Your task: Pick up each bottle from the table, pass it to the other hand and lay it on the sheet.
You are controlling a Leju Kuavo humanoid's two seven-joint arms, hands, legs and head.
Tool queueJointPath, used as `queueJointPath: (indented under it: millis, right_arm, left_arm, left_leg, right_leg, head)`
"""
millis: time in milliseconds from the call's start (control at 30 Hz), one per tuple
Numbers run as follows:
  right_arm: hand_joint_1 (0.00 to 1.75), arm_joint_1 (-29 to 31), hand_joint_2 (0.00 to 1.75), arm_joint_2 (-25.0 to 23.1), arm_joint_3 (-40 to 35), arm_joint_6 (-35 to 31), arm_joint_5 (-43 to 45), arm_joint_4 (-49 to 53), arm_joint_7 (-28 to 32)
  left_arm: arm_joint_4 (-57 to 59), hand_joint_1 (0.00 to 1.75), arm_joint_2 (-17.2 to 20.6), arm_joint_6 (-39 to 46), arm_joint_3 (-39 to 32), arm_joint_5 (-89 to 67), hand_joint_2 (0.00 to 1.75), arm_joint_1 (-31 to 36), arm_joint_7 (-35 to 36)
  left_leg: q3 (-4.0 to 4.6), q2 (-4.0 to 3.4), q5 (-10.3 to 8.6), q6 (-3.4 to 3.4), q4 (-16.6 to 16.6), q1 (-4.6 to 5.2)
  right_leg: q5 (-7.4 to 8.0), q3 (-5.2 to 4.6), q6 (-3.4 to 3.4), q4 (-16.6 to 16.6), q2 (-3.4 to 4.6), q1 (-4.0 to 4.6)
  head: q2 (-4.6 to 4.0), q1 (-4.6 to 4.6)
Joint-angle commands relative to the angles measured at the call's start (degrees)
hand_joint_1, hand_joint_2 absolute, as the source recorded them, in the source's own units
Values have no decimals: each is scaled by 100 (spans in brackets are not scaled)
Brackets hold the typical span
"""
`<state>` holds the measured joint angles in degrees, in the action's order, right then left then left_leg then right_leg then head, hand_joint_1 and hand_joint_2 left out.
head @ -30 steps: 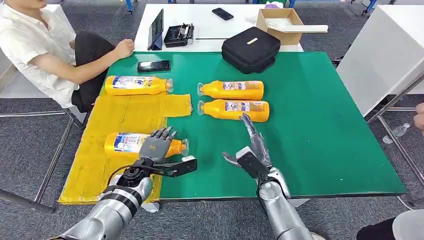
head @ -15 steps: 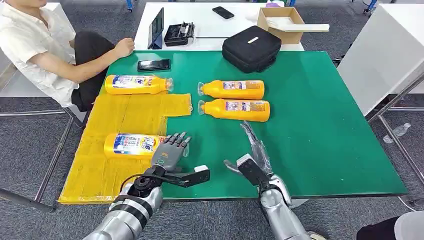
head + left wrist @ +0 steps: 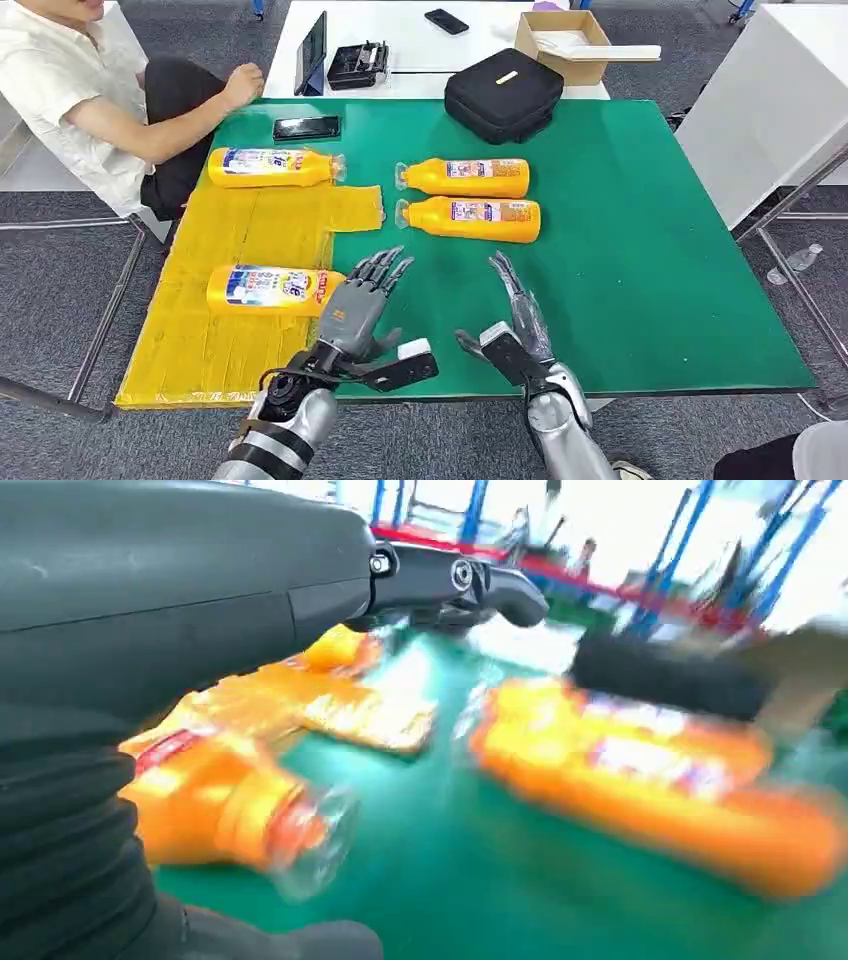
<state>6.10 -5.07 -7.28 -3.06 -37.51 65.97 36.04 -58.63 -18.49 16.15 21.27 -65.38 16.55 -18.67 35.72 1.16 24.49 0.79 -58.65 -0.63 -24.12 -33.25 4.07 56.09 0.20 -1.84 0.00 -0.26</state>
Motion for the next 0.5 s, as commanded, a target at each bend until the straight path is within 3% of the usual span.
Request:
queueJointPath:
  millis: [33,133,233,500]
  right_arm:
    - [0,-194,175,-203,499,725,1030,464,74]
    - [0,-334,175,-479,887,786,1365,927,-173]
    - [0,-320,175,-632,1039,67,349,1364,-728]
    - [0,-275,175,-693,1115,133,261,1340,-766]
  left_arm:
    - [-1096,0,97,-371,94,1335,175,-607,-551]
    - [-1255,0,16,-434,-159,1917,175,-778,-514]
    - [-1211,0,-81,-525,-563,2273,175,-839,-253]
    - [-1195,0,-107,-558,-602,2270,175,-829,-257]
  left_leg:
    - [-26,-22,12,-2,3,-5]
    - [-25,-18,13,-1,2,-5]
    - [-29,-25,18,-3,1,-5]
    - [-9,-7,3,0,2,-2]
  right_leg:
    - [-7,23,-29,-6,8,10]
    - [-8,24,-29,-6,5,10]
    - [-13,25,-34,-3,10,11]
    - [-2,7,-14,-4,-1,4]
  head:
    - [0,2]
    - [0,2]
    - [0,2]
    - [0,2]
